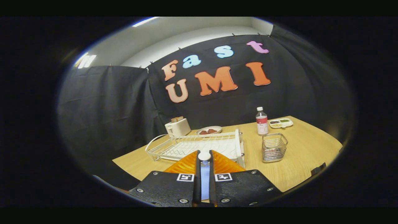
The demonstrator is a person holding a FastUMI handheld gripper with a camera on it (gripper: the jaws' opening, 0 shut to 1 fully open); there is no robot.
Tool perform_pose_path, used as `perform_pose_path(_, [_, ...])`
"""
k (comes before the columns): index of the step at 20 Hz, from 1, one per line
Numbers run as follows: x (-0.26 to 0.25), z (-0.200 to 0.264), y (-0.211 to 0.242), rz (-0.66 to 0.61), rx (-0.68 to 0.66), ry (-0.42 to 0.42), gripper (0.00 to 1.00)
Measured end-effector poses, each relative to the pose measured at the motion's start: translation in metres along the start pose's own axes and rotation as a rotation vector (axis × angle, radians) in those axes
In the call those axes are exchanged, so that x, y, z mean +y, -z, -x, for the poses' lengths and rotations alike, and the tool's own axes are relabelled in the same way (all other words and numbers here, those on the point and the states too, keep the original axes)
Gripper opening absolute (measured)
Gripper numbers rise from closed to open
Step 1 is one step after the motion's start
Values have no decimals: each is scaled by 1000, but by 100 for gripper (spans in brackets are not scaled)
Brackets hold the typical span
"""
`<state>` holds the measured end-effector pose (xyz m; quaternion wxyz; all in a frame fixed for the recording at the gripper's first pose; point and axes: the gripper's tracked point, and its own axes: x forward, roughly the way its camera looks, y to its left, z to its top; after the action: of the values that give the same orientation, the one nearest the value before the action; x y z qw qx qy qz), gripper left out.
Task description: Take the plate from the dish rack, then take the spoon from the basket and place it into the plate.
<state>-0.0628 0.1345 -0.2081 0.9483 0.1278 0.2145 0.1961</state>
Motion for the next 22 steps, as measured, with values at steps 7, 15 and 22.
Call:
perform_pose_path(7, [19,-25,38,14,51,-68,10])
perform_pose_path(15, [24,-34,65,38,84,-78,14])
perform_pose_path(22, [14,-26,59,13,92,-56,36])
